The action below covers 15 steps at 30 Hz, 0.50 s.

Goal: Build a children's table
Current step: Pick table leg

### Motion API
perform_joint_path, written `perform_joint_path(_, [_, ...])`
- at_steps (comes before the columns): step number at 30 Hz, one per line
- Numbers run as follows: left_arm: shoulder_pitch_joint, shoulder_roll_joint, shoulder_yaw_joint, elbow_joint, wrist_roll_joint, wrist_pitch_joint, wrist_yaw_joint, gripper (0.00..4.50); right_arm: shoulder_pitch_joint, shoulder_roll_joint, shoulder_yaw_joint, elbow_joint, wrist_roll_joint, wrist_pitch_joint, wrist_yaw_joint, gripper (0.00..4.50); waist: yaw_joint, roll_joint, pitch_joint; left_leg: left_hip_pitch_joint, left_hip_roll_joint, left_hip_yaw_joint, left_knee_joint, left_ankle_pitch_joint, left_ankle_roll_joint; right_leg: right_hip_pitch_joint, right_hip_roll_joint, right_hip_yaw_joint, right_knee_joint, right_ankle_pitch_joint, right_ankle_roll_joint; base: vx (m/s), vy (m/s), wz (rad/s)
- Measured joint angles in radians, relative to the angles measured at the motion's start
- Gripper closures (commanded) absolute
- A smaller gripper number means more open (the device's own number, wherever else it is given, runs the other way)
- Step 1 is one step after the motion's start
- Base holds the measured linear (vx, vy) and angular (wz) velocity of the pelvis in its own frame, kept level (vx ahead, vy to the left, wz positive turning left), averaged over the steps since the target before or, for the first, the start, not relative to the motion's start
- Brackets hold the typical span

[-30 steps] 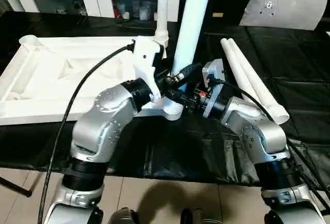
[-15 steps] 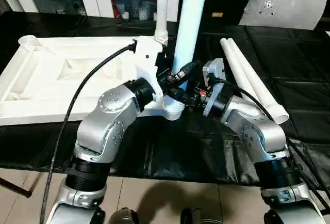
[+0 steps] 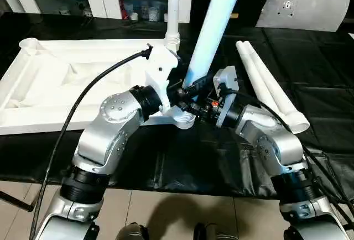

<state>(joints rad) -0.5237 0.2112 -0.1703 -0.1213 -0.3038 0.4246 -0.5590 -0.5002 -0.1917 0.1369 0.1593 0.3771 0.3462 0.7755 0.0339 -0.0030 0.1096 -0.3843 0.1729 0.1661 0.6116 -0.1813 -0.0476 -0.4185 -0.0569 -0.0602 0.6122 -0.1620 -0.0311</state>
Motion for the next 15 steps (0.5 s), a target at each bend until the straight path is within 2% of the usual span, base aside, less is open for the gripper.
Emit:
perform_joint_path(4, [-0.012, -0.084, 0.075, 0.043, -0.075, 0.060, 0.077, 2.57, -0.010, -0.001, -0.016, 0.012, 0.000, 0.001, -0.015, 2.55, 0.001, 0.000, 0.000, 0.000, 0.000, 0.000, 0.001, 0.000, 0.000, 0.001, 0.000, 0.000, 0.000, 0.000, 0.000, 0.000, 0.000, 0.00])
perform_joint_path(5, [-0.023, -0.092, 0.082, 0.056, -0.087, 0.071, 0.089, 2.57, -0.010, -0.001, -0.022, 0.014, 0.001, 0.001, -0.018, 1.99, 0.001, 0.000, 0.000, 0.000, 0.000, 0.000, 0.001, 0.000, 0.000, 0.001, 0.000, 0.000, 0.000, 0.000, 0.000, 0.000, 0.000, 0.00])
perform_joint_path(6, [-0.033, -0.097, 0.086, 0.067, -0.095, 0.077, 0.096, 2.57, -0.012, -0.001, -0.027, 0.015, 0.002, 0.002, -0.022, 1.85, 0.001, 0.000, 0.000, 0.000, 0.000, 0.000, 0.001, 0.000, 0.000, 0.001, 0.000, 0.000, 0.000, 0.000, 0.000, 0.000, 0.000, 0.00])
perform_joint_path(8, [-0.045, -0.091, 0.100, 0.082, -0.085, 0.076, 0.127, 2.57, -0.014, -0.001, -0.029, 0.014, 0.005, 0.002, -0.020, 1.85, -0.001, 0.000, 0.000, 0.000, 0.000, 0.000, 0.001, 0.000, 0.000, 0.001, 0.000, 0.000, 0.000, 0.000, 0.000, 0.000, 0.000, 0.00])
perform_joint_path(10, [-0.056, -0.058, 0.149, 0.112, -0.072, 0.078, 0.148, 2.57, -0.009, -0.018, -0.031, 0.008, 0.018, 0.004, 0.010, 1.66, -0.007, 0.000, 0.000, 0.000, 0.001, 0.000, 0.001, 0.000, 0.000, 0.000, 0.000, -0.001, 0.000, 0.001, 0.000, 0.000, 0.000, 0.00])
perform_joint_path(11, [-0.058, -0.050, 0.172, 0.121, -0.072, 0.081, 0.150, 2.57, -0.008, -0.030, -0.031, -0.001, 0.029, 0.014, 0.033, 1.42, -0.006, 0.000, 0.000, 0.000, 0.001, 0.000, 0.001, 0.000, 0.000, 0.000, 0.000, -0.002, 0.000, 0.001, 0.000, 0.000, 0.000, 0.00])
perform_joint_path(14, [-0.064, -0.035, 0.206, 0.128, -0.079, 0.094, 0.146, 2.57, -0.008, -0.047, -0.036, -0.031, 0.056, 0.034, 0.068, 1.40, 0.000, 0.000, 0.000, -0.001, 0.002, 0.000, 0.001, 0.000, 0.000, 0.000, 0.000, -0.002, 0.000, 0.001, 0.001, 0.000, 0.000, 0.00])
perform_joint_path(15, [-0.070, -0.026, 0.206, 0.132, -0.097, 0.102, 0.128, 2.57, -0.008, -0.055, -0.036, -0.044, 0.068, 0.050, 0.082, 1.16, 0.004, 0.000, 0.000, -0.002, 0.002, 0.000, 0.001, 0.000, 0.001, 0.000, 0.000, -0.003, -0.001, 0.001, 0.000, 0.000, 0.000, 0.00])
